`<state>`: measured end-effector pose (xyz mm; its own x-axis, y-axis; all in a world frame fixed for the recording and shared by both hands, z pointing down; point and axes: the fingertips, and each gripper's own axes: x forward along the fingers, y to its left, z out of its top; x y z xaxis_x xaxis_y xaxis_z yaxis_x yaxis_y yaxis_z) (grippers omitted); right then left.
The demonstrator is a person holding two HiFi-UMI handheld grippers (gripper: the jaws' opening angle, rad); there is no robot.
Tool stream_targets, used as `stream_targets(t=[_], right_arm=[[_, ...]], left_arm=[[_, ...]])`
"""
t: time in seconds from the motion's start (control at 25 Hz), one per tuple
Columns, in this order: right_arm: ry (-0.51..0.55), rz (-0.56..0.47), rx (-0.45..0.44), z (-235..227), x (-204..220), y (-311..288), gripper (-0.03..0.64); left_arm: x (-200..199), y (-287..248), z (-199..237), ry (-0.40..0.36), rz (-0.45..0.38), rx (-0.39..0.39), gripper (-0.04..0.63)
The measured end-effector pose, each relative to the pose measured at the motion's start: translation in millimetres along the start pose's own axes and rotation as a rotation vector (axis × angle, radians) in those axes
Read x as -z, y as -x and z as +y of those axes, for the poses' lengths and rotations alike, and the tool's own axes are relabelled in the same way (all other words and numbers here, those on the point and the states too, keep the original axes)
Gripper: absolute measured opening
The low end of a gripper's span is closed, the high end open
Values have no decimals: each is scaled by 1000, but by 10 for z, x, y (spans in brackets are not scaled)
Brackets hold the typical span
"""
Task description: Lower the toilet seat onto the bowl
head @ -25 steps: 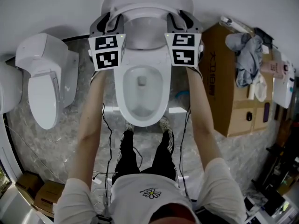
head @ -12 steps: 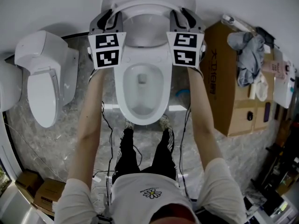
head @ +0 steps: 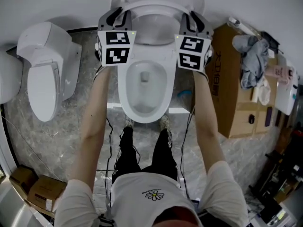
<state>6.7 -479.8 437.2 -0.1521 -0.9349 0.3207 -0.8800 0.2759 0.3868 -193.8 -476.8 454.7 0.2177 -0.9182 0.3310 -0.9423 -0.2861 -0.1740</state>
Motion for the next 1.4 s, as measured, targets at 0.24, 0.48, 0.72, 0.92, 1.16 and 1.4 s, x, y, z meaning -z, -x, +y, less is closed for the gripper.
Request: stream_targets(t=[0.24, 0.48, 0.72, 0.92, 1.16, 1.4], right_arm=[[23, 16, 3, 35, 46, 195, 84], [33, 31, 10, 112, 121, 456, 84], [87, 41, 1, 197, 170, 674, 83], [102, 37, -23, 252, 279, 863, 83], [114, -9, -56, 310, 331, 1092, 83], [127, -2, -57, 395, 457, 1327, 84]], left_arm=[[39, 189, -73, 47, -1, 28, 94], [102, 429, -157, 29, -9, 44, 95], [165, 657, -227, 20, -19, 60, 98], [245, 843, -291, 37, -61, 18, 98], [291, 1040, -354, 29, -25, -29, 98], [451, 1239, -477, -18, 52, 5, 98]])
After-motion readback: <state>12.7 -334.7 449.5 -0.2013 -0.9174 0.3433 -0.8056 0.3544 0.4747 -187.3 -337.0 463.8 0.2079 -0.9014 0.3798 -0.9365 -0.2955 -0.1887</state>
